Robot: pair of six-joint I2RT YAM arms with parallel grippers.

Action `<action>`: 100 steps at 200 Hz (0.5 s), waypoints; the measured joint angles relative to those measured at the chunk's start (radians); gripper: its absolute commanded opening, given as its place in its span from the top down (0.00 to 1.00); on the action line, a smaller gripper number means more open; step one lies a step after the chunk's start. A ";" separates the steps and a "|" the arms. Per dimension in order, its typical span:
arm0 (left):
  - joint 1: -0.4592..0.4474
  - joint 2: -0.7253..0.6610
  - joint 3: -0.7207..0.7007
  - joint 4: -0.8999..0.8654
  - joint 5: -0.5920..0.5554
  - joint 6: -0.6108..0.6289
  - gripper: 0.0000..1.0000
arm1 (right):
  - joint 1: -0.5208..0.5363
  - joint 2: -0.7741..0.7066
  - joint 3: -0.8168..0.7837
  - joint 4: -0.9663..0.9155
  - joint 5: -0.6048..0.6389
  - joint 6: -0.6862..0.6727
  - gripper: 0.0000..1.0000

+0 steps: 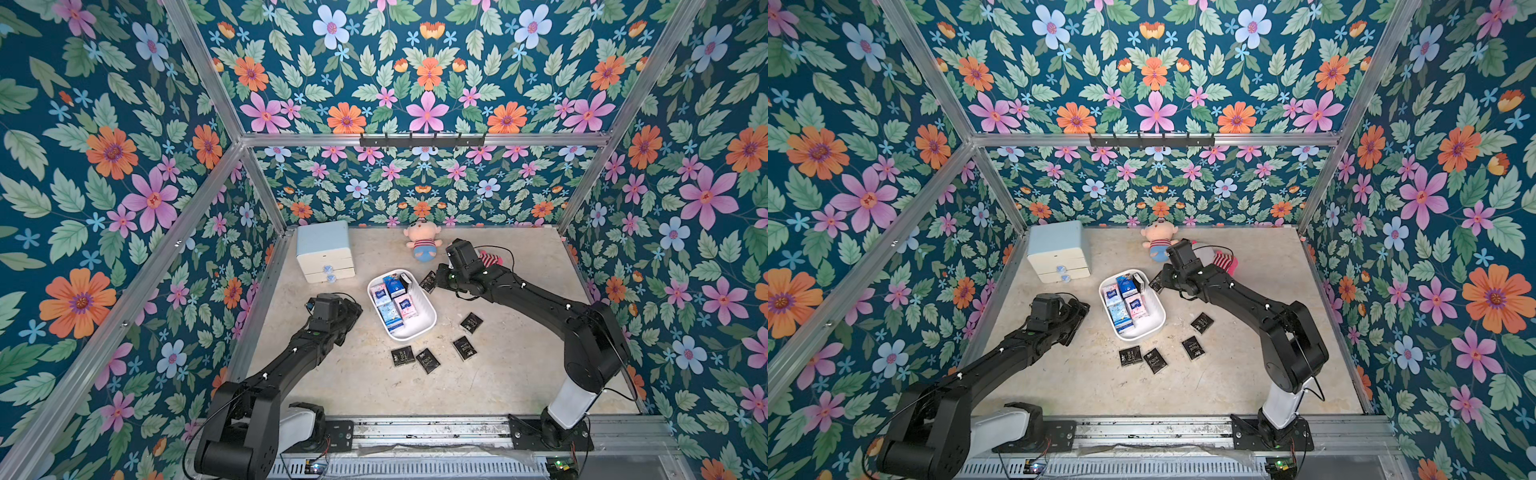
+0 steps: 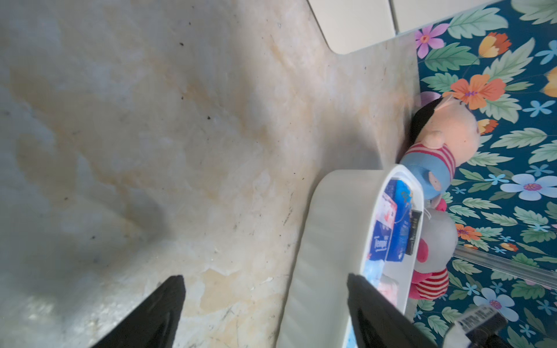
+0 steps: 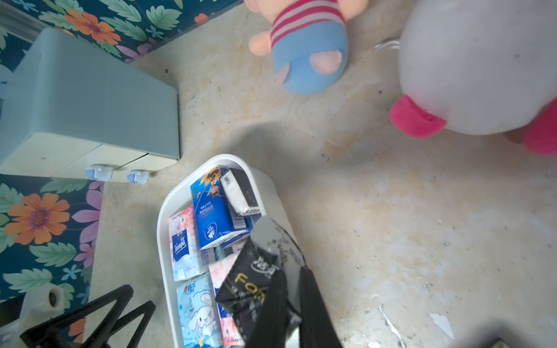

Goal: Put the pocket tissues into the storage box
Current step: Pick up the pocket tissues from the center of the board.

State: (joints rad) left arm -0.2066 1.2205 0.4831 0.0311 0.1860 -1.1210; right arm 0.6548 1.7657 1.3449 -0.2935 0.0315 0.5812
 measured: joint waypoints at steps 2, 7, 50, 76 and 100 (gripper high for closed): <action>0.003 0.003 0.001 0.000 0.004 0.001 0.10 | 0.003 0.004 0.004 -0.002 0.004 -0.001 0.89; 0.012 0.012 0.003 0.000 0.017 0.004 0.10 | 0.009 0.016 0.017 -0.012 0.018 -0.005 0.89; 0.053 0.043 0.020 -0.022 0.079 0.062 0.10 | 0.061 0.116 0.122 -0.068 0.098 -0.027 0.89; 0.068 0.030 0.020 -0.052 0.098 0.098 0.10 | 0.089 0.174 0.188 -0.101 0.130 -0.048 0.88; 0.080 0.014 0.016 -0.055 0.098 0.111 0.10 | 0.106 0.217 0.235 -0.128 0.165 -0.059 0.86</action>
State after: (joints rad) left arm -0.1261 1.2346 0.4995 -0.0238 0.2844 -1.0096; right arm 0.7609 1.9827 1.5799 -0.4217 0.1967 0.5220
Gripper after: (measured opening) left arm 0.903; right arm 0.133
